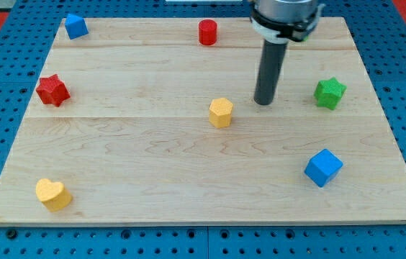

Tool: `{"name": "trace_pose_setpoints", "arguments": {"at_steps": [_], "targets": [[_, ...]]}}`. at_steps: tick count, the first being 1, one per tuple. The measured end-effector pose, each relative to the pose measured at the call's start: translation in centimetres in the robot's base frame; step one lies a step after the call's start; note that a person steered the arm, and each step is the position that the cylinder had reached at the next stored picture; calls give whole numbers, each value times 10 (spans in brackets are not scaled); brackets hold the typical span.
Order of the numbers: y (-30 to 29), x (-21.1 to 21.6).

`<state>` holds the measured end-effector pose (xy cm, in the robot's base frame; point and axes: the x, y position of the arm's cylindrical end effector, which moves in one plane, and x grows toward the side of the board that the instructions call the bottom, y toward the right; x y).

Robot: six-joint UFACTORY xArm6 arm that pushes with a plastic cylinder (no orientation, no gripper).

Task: Slide the yellow hexagon towards the bottom center

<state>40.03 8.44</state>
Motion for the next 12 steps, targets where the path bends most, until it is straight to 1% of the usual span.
{"name": "trace_pose_setpoints", "arguments": {"at_steps": [1, 3, 5, 6, 7, 8, 9, 11, 12], "targets": [[-19, -8], [-22, 30], [-24, 31], [-38, 11], [-77, 10], [-84, 11], [-87, 13], [-86, 43], [-61, 52]]}}
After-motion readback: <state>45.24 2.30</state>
